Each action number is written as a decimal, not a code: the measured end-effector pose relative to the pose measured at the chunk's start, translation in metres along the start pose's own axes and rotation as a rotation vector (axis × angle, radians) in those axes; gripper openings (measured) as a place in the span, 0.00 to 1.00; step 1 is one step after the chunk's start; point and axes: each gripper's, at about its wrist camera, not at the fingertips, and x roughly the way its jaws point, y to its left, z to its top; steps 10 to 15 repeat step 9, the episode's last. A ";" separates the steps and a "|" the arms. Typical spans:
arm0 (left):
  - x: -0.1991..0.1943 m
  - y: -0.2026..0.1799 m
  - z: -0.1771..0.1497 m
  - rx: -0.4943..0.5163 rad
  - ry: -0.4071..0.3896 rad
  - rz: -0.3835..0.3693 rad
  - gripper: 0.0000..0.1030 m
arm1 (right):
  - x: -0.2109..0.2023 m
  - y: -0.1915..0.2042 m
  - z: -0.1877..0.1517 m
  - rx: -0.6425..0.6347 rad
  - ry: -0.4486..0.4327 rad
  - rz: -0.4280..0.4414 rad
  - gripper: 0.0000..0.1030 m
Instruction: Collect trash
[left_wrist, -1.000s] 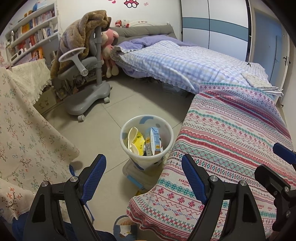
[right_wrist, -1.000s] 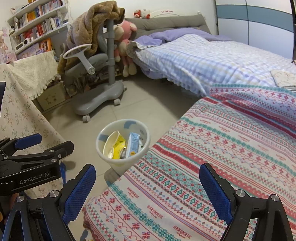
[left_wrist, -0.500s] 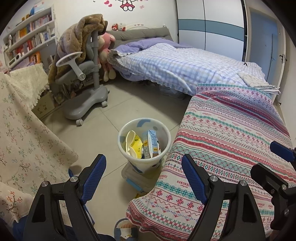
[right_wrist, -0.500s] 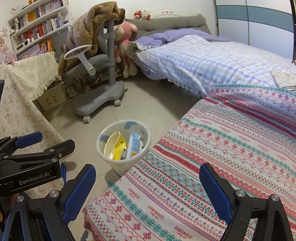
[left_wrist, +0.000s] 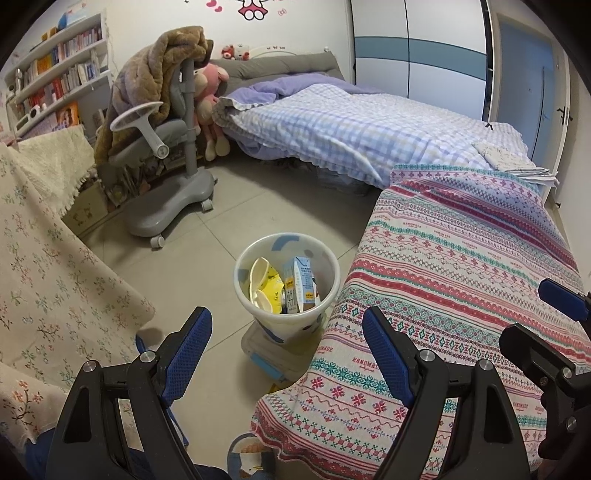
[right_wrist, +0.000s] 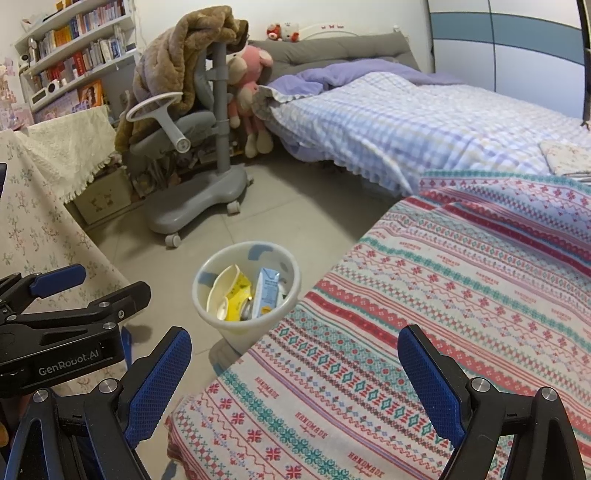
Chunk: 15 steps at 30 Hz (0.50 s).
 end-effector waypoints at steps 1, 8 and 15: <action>0.000 0.000 0.000 0.000 0.000 0.000 0.83 | 0.000 0.000 0.000 0.000 0.000 0.000 0.91; 0.001 0.000 0.000 0.000 0.002 -0.003 0.83 | 0.001 0.001 0.000 -0.003 0.003 -0.001 0.92; 0.001 0.000 0.000 0.000 0.003 -0.002 0.83 | 0.001 0.001 0.000 -0.003 0.003 -0.001 0.91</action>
